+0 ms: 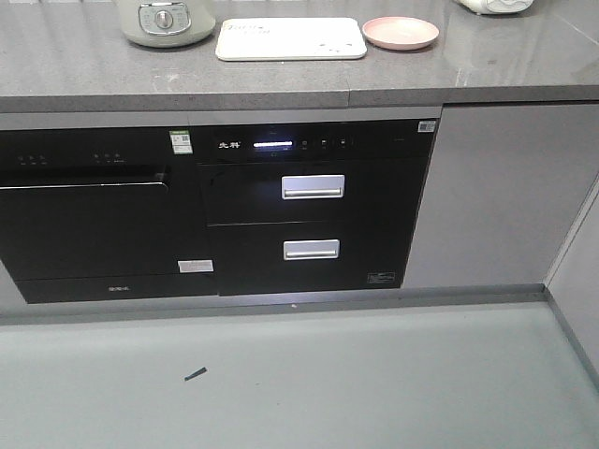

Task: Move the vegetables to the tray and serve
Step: 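Drive the base toward the counter with the pot, tray and plate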

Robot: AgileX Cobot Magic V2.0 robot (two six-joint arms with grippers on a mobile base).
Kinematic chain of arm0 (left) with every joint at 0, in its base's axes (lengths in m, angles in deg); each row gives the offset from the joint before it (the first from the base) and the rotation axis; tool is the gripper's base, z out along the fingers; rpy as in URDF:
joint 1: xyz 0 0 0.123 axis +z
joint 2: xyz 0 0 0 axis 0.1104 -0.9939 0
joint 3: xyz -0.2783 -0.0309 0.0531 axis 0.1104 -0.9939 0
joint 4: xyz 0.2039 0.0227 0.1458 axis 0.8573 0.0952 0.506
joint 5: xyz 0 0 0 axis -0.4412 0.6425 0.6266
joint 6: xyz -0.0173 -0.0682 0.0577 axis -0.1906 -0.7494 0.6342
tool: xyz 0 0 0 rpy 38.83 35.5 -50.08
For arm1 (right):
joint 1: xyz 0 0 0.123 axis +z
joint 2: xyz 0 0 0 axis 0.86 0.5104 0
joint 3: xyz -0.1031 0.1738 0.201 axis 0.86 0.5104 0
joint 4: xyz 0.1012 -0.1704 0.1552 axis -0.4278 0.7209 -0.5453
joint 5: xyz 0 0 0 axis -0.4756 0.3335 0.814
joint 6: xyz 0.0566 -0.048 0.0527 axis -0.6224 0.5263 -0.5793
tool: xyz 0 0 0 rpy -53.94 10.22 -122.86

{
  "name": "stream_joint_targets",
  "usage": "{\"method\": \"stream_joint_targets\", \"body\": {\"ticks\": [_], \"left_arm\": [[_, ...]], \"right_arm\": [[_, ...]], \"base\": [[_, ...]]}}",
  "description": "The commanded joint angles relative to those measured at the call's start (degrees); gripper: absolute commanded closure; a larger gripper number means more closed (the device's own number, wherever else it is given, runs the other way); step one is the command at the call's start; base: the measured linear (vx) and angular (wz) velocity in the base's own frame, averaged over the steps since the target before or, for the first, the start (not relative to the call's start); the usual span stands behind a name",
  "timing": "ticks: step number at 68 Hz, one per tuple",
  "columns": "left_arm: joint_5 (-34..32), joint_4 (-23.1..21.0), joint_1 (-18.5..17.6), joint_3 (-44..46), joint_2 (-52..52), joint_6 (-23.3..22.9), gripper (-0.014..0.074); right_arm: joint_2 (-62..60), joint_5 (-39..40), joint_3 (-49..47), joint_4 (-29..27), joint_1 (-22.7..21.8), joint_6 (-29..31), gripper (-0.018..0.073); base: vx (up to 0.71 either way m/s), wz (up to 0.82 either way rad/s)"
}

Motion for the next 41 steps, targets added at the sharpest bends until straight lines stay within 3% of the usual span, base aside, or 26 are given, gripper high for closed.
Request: {"method": "stream_joint_targets", "body": {"ticks": [1,41], "left_arm": [[-4.35,-0.28,0.01,-1.57,0.83,-0.29,0.0602],[-4.35,-0.28,0.01,-1.57,0.83,-0.29,0.0602]], "right_arm": [[-0.37,4.37,0.91,0.15,0.1,0.21,0.0565],[-0.37,4.37,0.91,0.15,0.1,0.21,0.0565]], "base": [[0.11,-0.02],[0.13,-0.01]]}}
